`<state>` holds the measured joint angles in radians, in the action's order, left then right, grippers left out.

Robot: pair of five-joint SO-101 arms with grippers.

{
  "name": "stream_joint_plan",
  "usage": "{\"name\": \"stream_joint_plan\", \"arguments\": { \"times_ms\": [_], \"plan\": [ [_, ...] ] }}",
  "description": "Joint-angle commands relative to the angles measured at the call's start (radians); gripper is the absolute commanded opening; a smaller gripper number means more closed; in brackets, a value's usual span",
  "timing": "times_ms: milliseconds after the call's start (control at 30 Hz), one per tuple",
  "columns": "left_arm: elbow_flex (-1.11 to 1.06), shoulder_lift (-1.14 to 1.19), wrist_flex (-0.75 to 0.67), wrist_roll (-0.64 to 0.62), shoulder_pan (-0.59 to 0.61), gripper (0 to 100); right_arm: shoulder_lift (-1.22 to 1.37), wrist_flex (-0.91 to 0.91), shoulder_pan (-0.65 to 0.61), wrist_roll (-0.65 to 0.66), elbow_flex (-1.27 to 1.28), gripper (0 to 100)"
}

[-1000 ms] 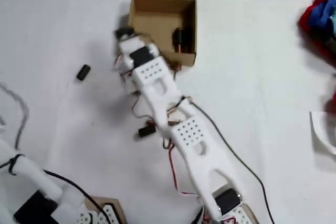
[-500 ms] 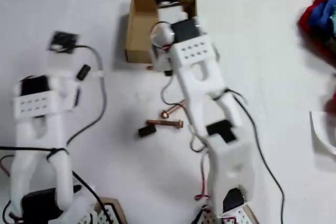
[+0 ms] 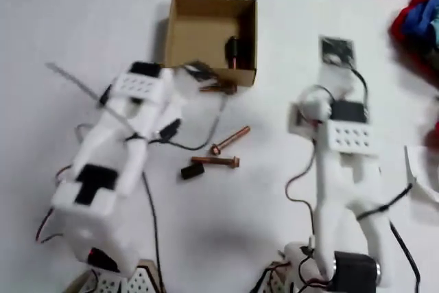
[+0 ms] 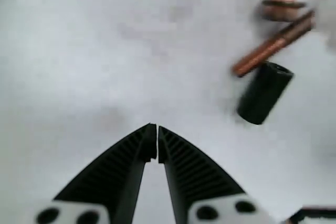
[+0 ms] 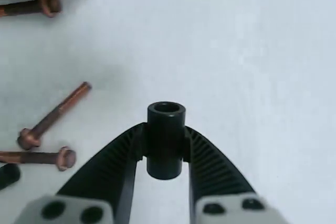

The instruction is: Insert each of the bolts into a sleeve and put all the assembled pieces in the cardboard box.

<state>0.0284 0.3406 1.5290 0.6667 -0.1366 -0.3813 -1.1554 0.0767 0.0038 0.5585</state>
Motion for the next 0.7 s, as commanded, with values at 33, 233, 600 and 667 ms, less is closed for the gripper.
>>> {"name": "stream_joint_plan", "arguments": {
  "times_ms": [33, 233, 600, 667],
  "plan": [
    [0.285, 0.137, 0.213, 0.149, -0.115, 4, -0.036, 0.113, 0.111, 0.02, 0.092, 2.3],
    [0.426, 0.232, 0.25, 0.149, -0.226, 4, 0.058, 0.211, 0.122, -0.018, 0.167, 2.3],
    [0.302, 0.21, 0.249, 0.094, -0.408, 21, 0.177, 0.254, 0.208, -0.018, 0.129, 2.3],
    [0.291, 0.212, 0.227, 0.094, -0.41, 20, 0.183, 0.254, 0.219, -0.018, 0.123, 2.3]
  ]
}}
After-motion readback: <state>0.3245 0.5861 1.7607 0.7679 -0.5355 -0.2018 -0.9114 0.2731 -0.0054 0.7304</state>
